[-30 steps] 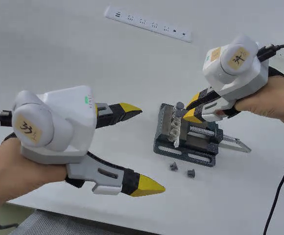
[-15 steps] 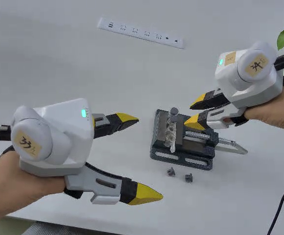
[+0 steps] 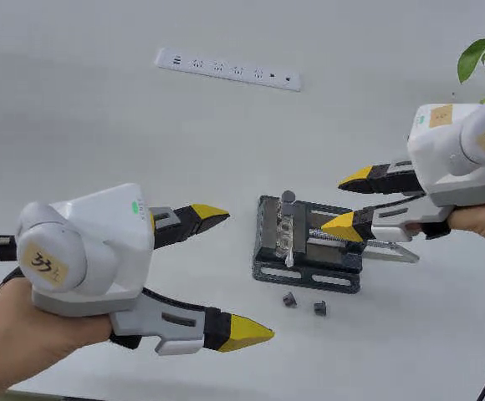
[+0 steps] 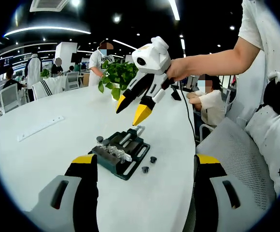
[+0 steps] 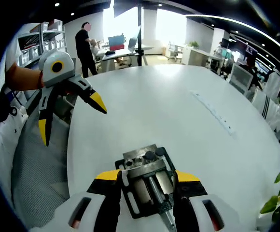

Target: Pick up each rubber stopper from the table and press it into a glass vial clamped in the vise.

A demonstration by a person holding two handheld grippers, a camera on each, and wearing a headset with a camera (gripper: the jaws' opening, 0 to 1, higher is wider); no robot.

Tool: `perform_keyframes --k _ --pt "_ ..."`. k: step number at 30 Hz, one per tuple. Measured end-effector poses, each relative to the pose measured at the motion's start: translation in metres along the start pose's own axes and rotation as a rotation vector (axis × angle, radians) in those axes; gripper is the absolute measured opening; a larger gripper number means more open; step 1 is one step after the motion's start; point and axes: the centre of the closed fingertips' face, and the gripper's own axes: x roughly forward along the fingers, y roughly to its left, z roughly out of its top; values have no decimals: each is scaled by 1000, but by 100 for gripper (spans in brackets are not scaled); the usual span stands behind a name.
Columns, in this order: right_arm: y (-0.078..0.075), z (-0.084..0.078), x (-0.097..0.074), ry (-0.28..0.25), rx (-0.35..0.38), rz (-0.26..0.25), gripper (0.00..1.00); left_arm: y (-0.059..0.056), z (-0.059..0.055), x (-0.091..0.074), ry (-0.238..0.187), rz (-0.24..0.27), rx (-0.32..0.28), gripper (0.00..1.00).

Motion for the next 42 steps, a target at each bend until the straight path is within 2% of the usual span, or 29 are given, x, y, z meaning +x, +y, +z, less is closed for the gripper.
perform_keyframes --k 5,11,21,26,29,30,32,34,36,41,42 --pt "1 -5 -13 -73 38 -7 44 -2 0 5 17 4 10 79" --pt "7 -11 -30 -154 52 -13 53 -1 -3 11 39 16 17 75" --pt "24 -35 -58 -265 89 -22 62 -2 -13 25 103 32 38 64" --pt "35 -48 -68 -298 119 -30 63 2 -28 31 148 36 37 55" --pt "40 -57 -74 -304 138 -38 63 1 -36 38 192 30 42 51" --pt "38 -67 -78 -306 145 -43 64 1 -42 41 219 32 36 49" --pt "40 -72 -82 -310 157 -50 64 -1 -49 47 257 23 54 47" --pt "42 -76 -84 -312 168 -54 64 -2 -52 53 259 20 50 46" --pt "45 -82 -86 -306 172 -62 64 -1 -62 58 296 24 45 43" --pt "44 -94 -96 -323 201 -85 63 2 -74 71 339 41 47 35" --pt "44 -94 -97 -326 205 -91 63 4 -80 73 367 50 54 33"
